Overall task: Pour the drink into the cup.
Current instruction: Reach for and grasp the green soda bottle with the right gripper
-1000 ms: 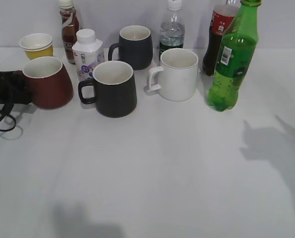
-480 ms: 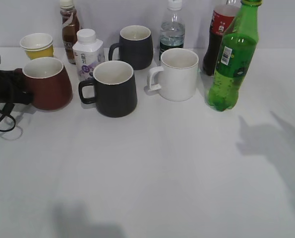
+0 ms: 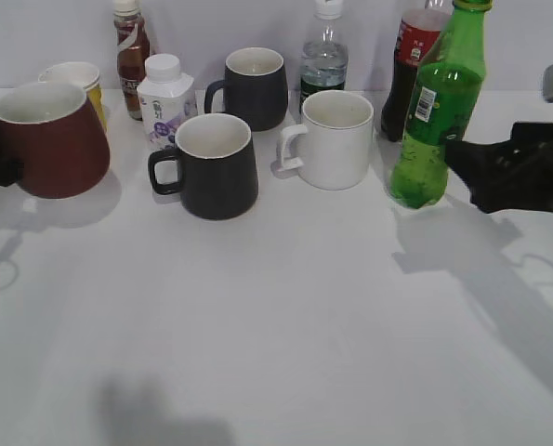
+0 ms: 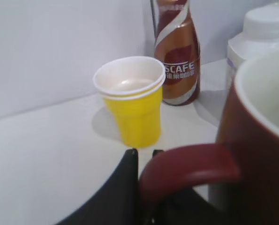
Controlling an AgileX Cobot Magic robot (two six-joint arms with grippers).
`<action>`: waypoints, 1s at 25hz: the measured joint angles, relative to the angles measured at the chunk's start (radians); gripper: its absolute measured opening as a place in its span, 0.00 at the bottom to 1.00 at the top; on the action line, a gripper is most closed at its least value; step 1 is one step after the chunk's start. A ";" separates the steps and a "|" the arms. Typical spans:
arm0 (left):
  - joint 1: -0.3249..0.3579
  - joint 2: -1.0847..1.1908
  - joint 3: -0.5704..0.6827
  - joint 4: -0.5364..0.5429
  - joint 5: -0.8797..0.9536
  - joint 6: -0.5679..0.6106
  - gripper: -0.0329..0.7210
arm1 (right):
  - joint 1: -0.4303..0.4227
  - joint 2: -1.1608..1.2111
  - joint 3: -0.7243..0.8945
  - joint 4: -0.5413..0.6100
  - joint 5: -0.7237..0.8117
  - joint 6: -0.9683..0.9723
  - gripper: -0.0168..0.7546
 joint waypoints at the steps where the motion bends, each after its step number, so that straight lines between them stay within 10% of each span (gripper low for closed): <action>1: 0.000 -0.024 0.016 0.001 0.008 -0.023 0.12 | 0.000 0.048 -0.006 0.021 -0.021 0.000 0.80; 25: -0.459 -0.359 0.086 0.011 0.393 -0.069 0.12 | 0.000 0.584 -0.343 0.102 -0.228 0.000 0.66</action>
